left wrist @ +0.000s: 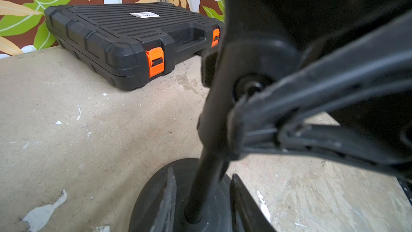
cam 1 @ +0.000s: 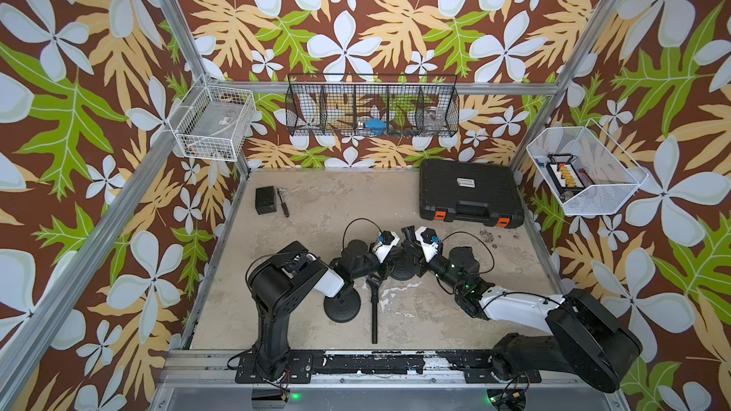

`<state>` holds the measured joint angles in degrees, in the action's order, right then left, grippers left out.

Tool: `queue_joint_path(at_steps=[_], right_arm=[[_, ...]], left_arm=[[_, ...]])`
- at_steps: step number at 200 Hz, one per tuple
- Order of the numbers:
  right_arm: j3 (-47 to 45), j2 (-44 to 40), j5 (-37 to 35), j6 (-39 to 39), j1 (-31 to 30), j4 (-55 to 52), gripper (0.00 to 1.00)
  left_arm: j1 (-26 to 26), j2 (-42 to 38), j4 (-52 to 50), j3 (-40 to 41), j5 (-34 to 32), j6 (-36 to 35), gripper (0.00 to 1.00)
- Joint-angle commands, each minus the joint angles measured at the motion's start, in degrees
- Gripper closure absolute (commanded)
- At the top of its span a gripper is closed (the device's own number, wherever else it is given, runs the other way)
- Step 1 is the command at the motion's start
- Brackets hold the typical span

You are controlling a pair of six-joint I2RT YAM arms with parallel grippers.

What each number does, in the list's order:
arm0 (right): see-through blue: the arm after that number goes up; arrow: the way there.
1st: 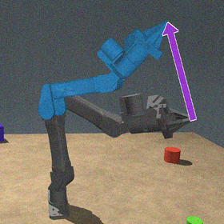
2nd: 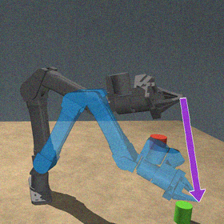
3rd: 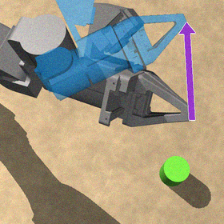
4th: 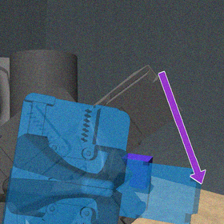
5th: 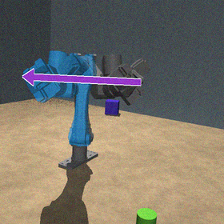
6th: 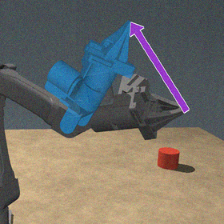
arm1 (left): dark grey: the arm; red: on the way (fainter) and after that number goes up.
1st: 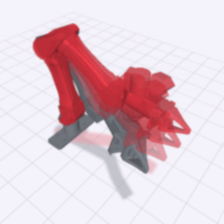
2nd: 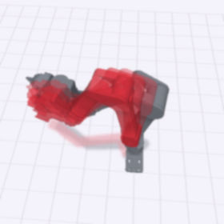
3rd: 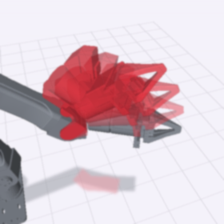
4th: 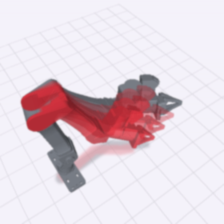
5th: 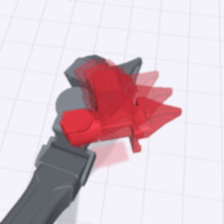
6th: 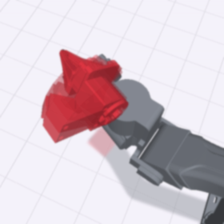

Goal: Assemble a microphone stand
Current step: Hold the microphone stand pole at the microphone stand base.

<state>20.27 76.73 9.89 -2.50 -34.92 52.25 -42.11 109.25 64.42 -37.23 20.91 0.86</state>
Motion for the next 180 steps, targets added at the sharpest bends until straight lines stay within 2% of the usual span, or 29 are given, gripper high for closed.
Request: queue_joint_path(at_steps=[1,36,129,180], right_arm=[[-0.23,0.39,1.36,-0.39,-0.15,-6.64,0.95],[-0.41,0.41,1.36,-0.49,-0.14,-6.34,0.95],[-0.32,0.61,1.58,-0.49,-0.15,-6.11,0.95],[-0.23,1.05,1.12,-0.04,-0.08,-6.29,0.95]], left_arm=[[0.10,0.54,2.29,-0.60,-0.25,-0.07,0.60],[0.10,1.47,3.33,-0.82,-0.15,0.02,0.64],[0.10,4.82,4.83,-2.14,0.36,0.19,0.65],[0.10,5.40,6.30,-2.23,1.09,-0.21,0.74]])
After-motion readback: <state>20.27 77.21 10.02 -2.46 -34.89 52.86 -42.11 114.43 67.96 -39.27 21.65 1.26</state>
